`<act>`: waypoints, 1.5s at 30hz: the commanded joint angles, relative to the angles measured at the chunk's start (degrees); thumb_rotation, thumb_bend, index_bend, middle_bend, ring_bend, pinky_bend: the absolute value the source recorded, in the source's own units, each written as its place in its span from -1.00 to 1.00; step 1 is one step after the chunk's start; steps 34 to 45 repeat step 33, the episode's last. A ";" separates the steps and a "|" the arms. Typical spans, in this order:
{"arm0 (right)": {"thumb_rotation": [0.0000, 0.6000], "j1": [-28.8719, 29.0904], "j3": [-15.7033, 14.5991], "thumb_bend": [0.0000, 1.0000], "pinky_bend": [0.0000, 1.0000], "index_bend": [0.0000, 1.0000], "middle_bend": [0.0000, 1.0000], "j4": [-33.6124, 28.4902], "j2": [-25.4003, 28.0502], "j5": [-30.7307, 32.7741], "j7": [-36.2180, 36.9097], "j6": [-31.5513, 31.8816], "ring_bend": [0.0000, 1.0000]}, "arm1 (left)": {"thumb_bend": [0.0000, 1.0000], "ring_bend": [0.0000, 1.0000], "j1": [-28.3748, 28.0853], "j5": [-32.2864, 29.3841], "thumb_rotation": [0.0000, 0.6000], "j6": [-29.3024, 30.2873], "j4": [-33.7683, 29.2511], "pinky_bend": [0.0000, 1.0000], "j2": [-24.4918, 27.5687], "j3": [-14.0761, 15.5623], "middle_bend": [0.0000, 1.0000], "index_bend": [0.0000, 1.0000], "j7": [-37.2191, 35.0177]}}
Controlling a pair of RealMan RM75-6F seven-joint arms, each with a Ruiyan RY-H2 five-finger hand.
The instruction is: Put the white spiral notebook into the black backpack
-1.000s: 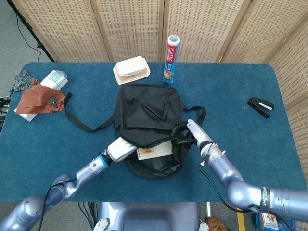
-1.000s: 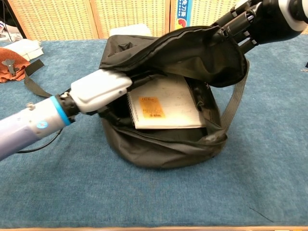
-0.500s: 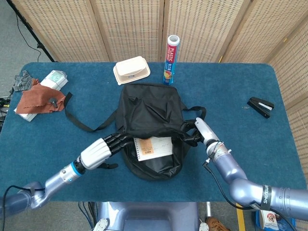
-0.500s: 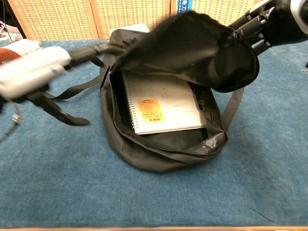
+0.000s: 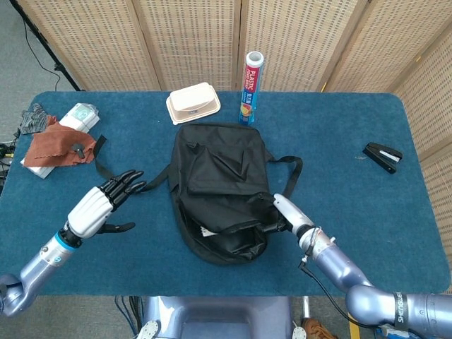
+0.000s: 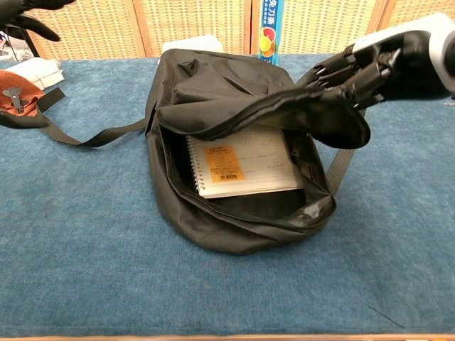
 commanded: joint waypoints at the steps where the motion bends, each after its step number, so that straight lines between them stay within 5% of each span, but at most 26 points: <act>1: 1.00 -4.95 -1.33 -1.00 -1.00 -1.00 -1.00 0.17 -0.93 -9.85 3.03 -3.00 -1.00 | -0.89 -1.00 1.33 -1.41 1.00 -0.42 1.59 -0.59 -0.26 -1.23 -1.00 -0.99 -1.51; 15: 1.00 -17.92 -6.29 -1.00 -1.00 -0.96 -1.00 4.10 2.60 -38.88 9.46 0.97 -1.00 | -0.88 -1.00 6.61 -6.69 1.00 -0.32 2.76 -0.59 -0.41 -5.41 -1.00 -1.00 -2.73; 19: 1.00 -20.93 -9.14 -1.00 -1.00 -0.99 -1.00 11.62 2.46 -49.25 7.91 6.26 -1.00 | -0.88 -1.00 8.80 -8.65 1.00 -0.64 1.47 -0.62 -0.02 -6.08 -1.00 -1.00 -0.97; 23: 1.00 -26.92 -11.57 -1.00 -1.00 -1.00 -1.00 27.56 -1.85 -58.70 2.98 21.15 -1.00 | -0.87 -1.00 12.48 -13.14 1.00 -2.96 -4.73 -0.69 2.57 -6.45 -1.00 -1.00 4.50; 32: 1.00 -33.76 -10.41 -1.00 -1.00 -1.00 -1.00 47.04 -10.42 -59.95 6.14 38.29 -1.00 | -0.84 -1.00 17.37 -19.03 1.00 -5.30 -14.88 -0.80 6.53 -7.97 -1.00 -1.00 10.78; 45: 1.00 -34.18 -10.27 -1.00 -1.00 -1.00 -1.00 47.96 -10.89 -59.94 6.33 39.38 -1.00 | -0.84 -1.00 17.61 -19.09 1.00 -5.43 -15.35 -0.80 6.83 -8.06 -1.00 -1.00 11.34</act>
